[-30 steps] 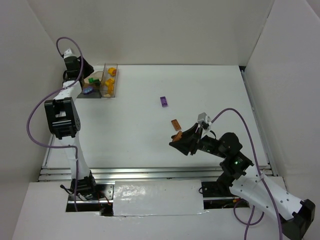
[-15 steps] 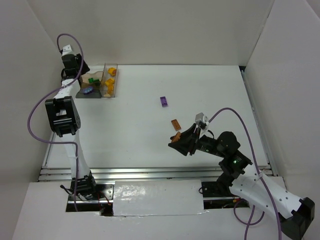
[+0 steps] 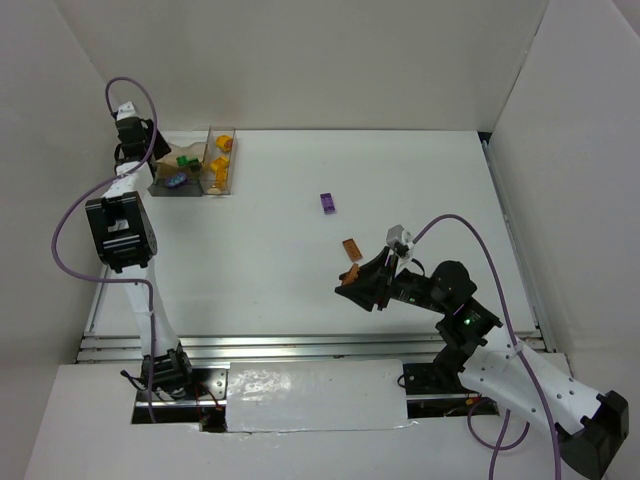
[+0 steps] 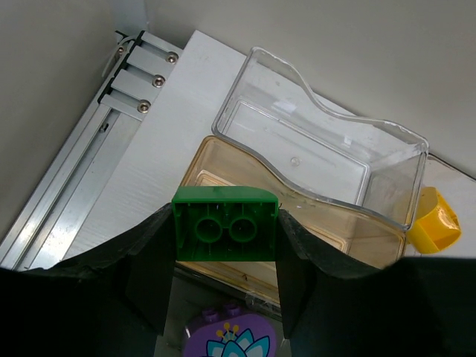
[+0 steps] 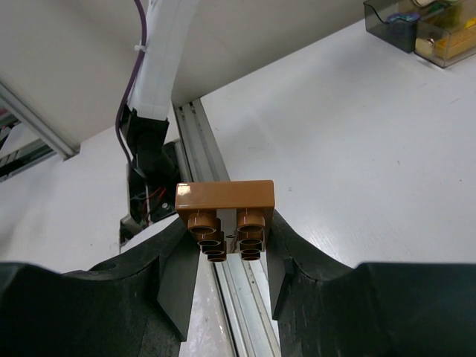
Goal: Sort the legos into containers by color
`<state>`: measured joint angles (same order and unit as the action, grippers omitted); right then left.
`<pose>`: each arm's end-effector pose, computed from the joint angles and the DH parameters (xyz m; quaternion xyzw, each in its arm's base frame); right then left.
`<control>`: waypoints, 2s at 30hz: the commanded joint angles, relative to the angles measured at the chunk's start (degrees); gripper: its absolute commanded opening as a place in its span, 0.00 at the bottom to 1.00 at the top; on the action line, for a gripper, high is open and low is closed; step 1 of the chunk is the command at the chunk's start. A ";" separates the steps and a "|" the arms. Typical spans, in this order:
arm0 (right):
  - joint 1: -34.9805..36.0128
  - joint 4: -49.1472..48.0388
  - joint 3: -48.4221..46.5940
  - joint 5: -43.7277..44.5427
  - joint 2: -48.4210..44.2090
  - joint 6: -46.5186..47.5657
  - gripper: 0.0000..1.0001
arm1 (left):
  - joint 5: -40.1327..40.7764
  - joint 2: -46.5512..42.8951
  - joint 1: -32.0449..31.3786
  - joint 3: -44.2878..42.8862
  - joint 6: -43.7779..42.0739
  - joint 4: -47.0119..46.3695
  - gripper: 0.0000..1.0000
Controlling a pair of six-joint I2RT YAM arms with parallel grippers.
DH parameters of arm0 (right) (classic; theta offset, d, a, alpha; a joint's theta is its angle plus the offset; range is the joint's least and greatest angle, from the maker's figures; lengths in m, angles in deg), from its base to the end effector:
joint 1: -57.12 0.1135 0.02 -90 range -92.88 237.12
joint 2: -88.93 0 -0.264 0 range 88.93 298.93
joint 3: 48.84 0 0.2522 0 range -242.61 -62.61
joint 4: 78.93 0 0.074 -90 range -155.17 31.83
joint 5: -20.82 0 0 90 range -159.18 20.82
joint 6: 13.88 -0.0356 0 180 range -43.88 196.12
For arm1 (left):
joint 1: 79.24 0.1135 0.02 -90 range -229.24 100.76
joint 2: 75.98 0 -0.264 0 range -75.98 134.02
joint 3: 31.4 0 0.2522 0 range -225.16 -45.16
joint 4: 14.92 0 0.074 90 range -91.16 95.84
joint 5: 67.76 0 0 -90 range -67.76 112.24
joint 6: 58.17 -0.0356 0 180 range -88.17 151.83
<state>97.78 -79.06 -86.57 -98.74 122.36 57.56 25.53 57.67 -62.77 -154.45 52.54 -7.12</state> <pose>0.1068 0.1148 0.2860 -0.3096 0.6087 0.5013 0.5313 0.5308 0.1590 0.2236 -0.2744 0.7631 0.0016 0.5852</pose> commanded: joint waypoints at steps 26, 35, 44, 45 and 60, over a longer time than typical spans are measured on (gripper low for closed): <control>0.21 -2.98 -1.34 -0.58 4.18 -1.73 0.00 | -15.63 -28.67 -2.22 16.02 26.29 -6.08 0.99; -1.38 -0.97 -6.62 -8.84 10.60 -7.44 0.00 | -27.25 -59.36 -29.99 41.94 22.44 -3.41 0.99; -1.99 -5.79 -7.06 -24.57 8.24 -11.58 0.00 | -46.53 -76.15 -49.06 50.40 16.38 3.23 0.95; -1.91 -6.23 -7.32 -25.19 7.97 -12.54 0.00 | -47.49 -77.73 -50.64 51.98 16.82 2.19 0.95; 0.64 -3.17 -9.78 -27.05 8.67 -14.75 0.00 | -30.19 -74.33 -71.49 52.08 11.63 7.71 0.93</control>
<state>97.48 -82.10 -93.76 -125.98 131.39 42.74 -9.90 -17.85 -133.61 -100.53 66.16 -0.04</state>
